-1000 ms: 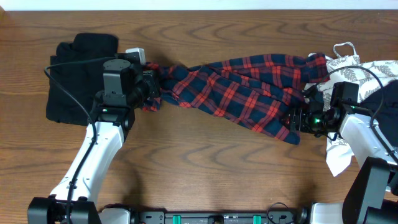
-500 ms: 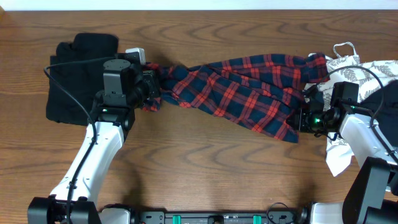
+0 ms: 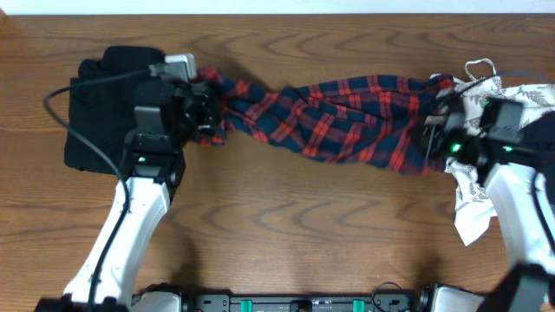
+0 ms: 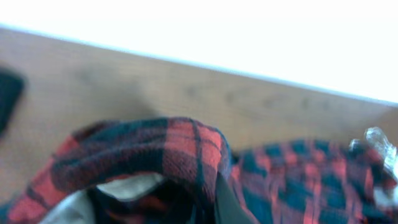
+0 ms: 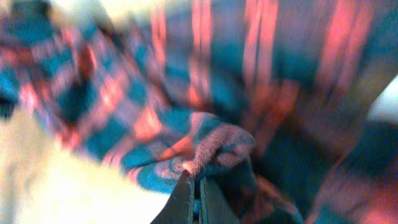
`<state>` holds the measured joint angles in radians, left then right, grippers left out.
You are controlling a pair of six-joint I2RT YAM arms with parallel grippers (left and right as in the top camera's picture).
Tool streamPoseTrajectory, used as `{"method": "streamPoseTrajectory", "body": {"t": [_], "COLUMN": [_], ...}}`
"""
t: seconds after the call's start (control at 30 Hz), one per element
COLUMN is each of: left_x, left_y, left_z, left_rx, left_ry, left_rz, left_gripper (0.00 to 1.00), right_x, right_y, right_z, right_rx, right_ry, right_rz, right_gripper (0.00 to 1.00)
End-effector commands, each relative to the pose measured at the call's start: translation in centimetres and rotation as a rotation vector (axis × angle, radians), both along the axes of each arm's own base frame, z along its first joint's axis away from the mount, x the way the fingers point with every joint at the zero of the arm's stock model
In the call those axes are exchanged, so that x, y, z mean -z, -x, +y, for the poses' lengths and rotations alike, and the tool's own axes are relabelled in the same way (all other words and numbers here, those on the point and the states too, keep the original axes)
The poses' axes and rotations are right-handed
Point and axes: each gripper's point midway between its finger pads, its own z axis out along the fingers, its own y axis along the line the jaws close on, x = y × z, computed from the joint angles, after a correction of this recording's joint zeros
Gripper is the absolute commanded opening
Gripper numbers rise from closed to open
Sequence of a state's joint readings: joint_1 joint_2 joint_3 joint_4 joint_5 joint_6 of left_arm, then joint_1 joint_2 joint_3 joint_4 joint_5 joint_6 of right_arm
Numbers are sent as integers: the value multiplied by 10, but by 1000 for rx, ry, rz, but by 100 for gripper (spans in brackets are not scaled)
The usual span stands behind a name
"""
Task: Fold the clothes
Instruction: 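Lift and stretch the shirt between both grippers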
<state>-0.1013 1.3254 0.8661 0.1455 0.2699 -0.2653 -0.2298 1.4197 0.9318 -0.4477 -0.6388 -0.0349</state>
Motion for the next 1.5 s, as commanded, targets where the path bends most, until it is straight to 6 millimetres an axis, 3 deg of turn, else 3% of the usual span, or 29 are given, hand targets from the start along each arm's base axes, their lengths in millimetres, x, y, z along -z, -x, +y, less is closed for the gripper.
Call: {"method": "streamPoseTrajectory", "body": {"t": [0.0,0.1,0.27,0.53,0.7,0.97,1.13,1.47], "left_x": [-43,-41,-30,-45,-65,-80,-100,-152], "left_y": [-3,-2,1,5,13,24,37,100], "left_z": [19,19,19,20,21,22,23,28], "left_rx": [-101,-91,-84,-57,-61,-63,-69,-74], "left_ry": [-32,-58,-77,-151,-144,-139,-127,-98], "left_rz": [-125,-126,-82,-145,-197,-224,-270,-385], "left_gripper": [6,6,6,6,6,6,6,5], "right_x": [-72,-99,-111,-145,-171,-168,-190,-246], "right_y": [-24,-35,-38,-32,-17,6,24,85], "right_z": [-22,-30,-31,-29,-26,-20,-16,-17], "right_rx": [149,182,182,206,205,185,181,264], "right_ry": [45,74,78,58,68,89,105,179], "right_rz": [-176,-268,-299,-383,-450,-410,-475,-609], "right_gripper": [1,1,1,1,1,1,1,1]}}
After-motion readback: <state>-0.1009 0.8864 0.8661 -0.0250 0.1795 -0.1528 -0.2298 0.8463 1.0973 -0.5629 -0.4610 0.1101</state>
